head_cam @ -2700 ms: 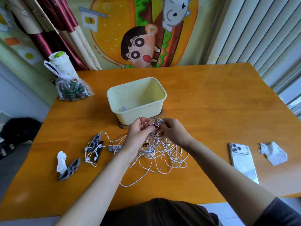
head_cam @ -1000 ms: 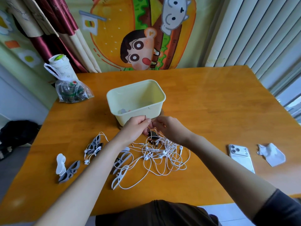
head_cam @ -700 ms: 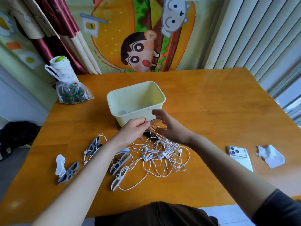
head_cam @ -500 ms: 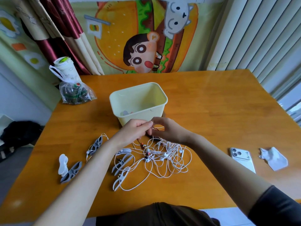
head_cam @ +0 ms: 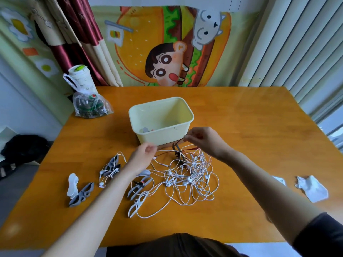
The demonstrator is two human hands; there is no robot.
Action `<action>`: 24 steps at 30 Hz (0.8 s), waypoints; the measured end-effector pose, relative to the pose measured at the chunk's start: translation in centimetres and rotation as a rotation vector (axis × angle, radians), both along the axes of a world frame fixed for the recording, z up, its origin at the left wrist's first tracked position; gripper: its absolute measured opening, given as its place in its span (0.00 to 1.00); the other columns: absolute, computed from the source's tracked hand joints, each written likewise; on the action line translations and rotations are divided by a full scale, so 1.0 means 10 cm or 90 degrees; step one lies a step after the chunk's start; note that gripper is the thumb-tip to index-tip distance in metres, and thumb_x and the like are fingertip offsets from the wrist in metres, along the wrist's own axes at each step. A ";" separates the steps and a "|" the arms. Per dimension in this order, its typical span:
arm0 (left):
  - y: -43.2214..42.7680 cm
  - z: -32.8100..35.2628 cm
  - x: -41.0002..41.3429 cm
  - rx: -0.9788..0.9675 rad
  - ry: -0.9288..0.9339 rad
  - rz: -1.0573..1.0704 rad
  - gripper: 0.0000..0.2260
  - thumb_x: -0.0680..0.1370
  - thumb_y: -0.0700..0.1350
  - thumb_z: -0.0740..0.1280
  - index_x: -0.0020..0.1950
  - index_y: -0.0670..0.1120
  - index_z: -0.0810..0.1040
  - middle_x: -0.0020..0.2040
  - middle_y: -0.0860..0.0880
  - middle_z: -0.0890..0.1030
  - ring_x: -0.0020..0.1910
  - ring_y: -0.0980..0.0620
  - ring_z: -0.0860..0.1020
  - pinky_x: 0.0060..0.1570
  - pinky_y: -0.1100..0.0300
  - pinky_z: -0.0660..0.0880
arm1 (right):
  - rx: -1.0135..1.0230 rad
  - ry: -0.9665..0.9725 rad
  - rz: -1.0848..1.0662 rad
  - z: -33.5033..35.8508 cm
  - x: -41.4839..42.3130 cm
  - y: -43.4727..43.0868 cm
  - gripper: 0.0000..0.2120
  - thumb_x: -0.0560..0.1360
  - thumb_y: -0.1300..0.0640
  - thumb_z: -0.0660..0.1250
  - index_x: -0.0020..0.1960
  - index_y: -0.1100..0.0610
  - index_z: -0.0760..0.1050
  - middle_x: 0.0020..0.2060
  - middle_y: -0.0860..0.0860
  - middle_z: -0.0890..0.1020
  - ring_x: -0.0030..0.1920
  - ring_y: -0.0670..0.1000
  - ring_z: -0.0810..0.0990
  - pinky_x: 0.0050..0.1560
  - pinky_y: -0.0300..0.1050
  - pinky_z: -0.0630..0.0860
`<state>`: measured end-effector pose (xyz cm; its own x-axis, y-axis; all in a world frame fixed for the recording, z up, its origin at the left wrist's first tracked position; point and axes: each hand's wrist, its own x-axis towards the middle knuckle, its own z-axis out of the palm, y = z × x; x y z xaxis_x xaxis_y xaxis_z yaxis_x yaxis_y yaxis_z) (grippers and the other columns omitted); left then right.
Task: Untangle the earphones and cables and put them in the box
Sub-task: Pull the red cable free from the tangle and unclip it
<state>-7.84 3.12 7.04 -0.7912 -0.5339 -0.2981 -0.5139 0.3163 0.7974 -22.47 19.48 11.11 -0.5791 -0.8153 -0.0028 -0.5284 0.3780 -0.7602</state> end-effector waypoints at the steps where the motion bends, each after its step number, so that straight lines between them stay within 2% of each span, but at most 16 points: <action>1: 0.07 0.07 -0.05 0.022 0.058 -0.021 0.11 0.82 0.45 0.58 0.63 0.46 0.73 0.59 0.52 0.75 0.59 0.56 0.72 0.57 0.64 0.67 | 0.002 0.022 0.014 0.03 0.04 -0.05 0.08 0.77 0.52 0.66 0.44 0.55 0.80 0.31 0.44 0.77 0.30 0.41 0.72 0.32 0.34 0.68; 3: 0.22 0.23 -0.15 0.092 0.171 -0.062 0.10 0.83 0.45 0.57 0.61 0.48 0.73 0.59 0.52 0.77 0.59 0.57 0.75 0.58 0.65 0.69 | -0.004 0.053 0.030 0.06 0.12 -0.14 0.08 0.76 0.53 0.66 0.43 0.56 0.81 0.29 0.42 0.76 0.29 0.38 0.72 0.31 0.32 0.67; 4: 0.28 0.29 -0.19 0.123 0.204 -0.077 0.09 0.83 0.45 0.56 0.59 0.48 0.74 0.55 0.51 0.80 0.56 0.57 0.77 0.57 0.65 0.71 | -0.015 0.054 0.029 0.08 0.15 -0.17 0.08 0.77 0.55 0.66 0.42 0.57 0.80 0.29 0.42 0.76 0.28 0.39 0.72 0.30 0.32 0.66; 6: 0.35 0.38 -0.24 0.120 0.208 -0.096 0.09 0.83 0.45 0.56 0.56 0.47 0.75 0.42 0.51 0.79 0.43 0.57 0.78 0.47 0.67 0.73 | -0.031 0.042 0.028 0.11 0.18 -0.20 0.10 0.77 0.58 0.64 0.41 0.61 0.80 0.29 0.45 0.76 0.28 0.42 0.71 0.31 0.37 0.67; 7: 0.35 0.38 -0.24 0.084 0.196 -0.096 0.09 0.83 0.45 0.56 0.54 0.47 0.76 0.38 0.51 0.77 0.40 0.57 0.77 0.44 0.66 0.73 | -0.031 0.038 0.034 0.13 0.17 -0.19 0.10 0.77 0.58 0.64 0.42 0.61 0.79 0.29 0.46 0.76 0.29 0.44 0.72 0.32 0.40 0.69; 8: 0.32 0.37 -0.25 0.039 0.185 -0.096 0.09 0.82 0.45 0.58 0.53 0.46 0.77 0.39 0.51 0.78 0.41 0.55 0.77 0.44 0.63 0.74 | -0.027 0.034 0.039 0.14 0.15 -0.18 0.09 0.77 0.57 0.64 0.42 0.60 0.79 0.30 0.46 0.77 0.30 0.46 0.73 0.33 0.42 0.71; 10: 0.26 0.35 -0.22 -0.030 0.174 -0.093 0.11 0.82 0.43 0.59 0.47 0.45 0.80 0.44 0.47 0.81 0.48 0.50 0.79 0.52 0.58 0.75 | -0.007 0.016 0.029 0.13 0.05 -0.12 0.07 0.77 0.54 0.65 0.42 0.55 0.78 0.30 0.46 0.76 0.32 0.47 0.73 0.35 0.43 0.70; 11: 0.24 0.35 -0.19 -0.039 0.176 -0.080 0.12 0.82 0.42 0.58 0.44 0.45 0.80 0.43 0.48 0.81 0.48 0.51 0.78 0.52 0.62 0.73 | 0.012 0.012 0.026 0.12 -0.01 -0.08 0.07 0.77 0.53 0.65 0.41 0.52 0.76 0.30 0.45 0.75 0.32 0.47 0.72 0.35 0.41 0.69; 13: 0.21 0.37 -0.14 -0.026 0.199 -0.036 0.13 0.82 0.41 0.57 0.41 0.44 0.77 0.35 0.57 0.76 0.39 0.59 0.74 0.39 0.73 0.69 | 0.059 0.019 0.034 0.07 -0.08 -0.03 0.09 0.77 0.53 0.64 0.39 0.51 0.75 0.31 0.43 0.74 0.32 0.42 0.72 0.33 0.32 0.67; 15: 0.19 0.39 -0.12 -0.009 0.225 0.011 0.13 0.83 0.43 0.56 0.41 0.44 0.75 0.27 0.57 0.67 0.28 0.59 0.65 0.28 0.69 0.62 | 0.077 0.029 0.030 0.00 -0.10 -0.01 0.10 0.79 0.55 0.62 0.44 0.57 0.78 0.33 0.41 0.74 0.34 0.38 0.72 0.33 0.27 0.67; 18: 0.15 0.42 -0.14 0.044 0.252 0.096 0.14 0.83 0.43 0.54 0.39 0.45 0.72 0.30 0.54 0.65 0.30 0.56 0.64 0.30 0.63 0.61 | 0.069 0.042 -0.003 -0.09 -0.10 -0.06 0.11 0.80 0.56 0.59 0.48 0.60 0.77 0.37 0.44 0.77 0.38 0.43 0.75 0.35 0.27 0.68; 21: 0.08 0.42 -0.14 0.097 0.293 0.164 0.15 0.83 0.43 0.54 0.38 0.47 0.73 0.30 0.52 0.65 0.31 0.54 0.63 0.34 0.59 0.62 | 0.091 -0.022 0.023 -0.16 -0.10 -0.11 0.11 0.80 0.55 0.58 0.49 0.60 0.76 0.42 0.51 0.80 0.42 0.47 0.77 0.41 0.33 0.70; 24: -0.02 0.44 -0.11 0.221 0.347 0.279 0.14 0.84 0.43 0.54 0.40 0.46 0.72 0.31 0.51 0.63 0.28 0.55 0.61 0.31 0.62 0.59 | 0.132 -0.007 0.039 -0.25 -0.11 -0.09 0.13 0.81 0.54 0.57 0.45 0.59 0.75 0.36 0.49 0.79 0.33 0.43 0.75 0.34 0.30 0.69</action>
<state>-8.97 2.90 11.42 -0.6124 -0.7788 -0.1355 -0.0423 -0.1389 0.9894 -23.55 18.56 8.63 -0.5272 -0.8303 -0.1805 -0.5477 0.4945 -0.6749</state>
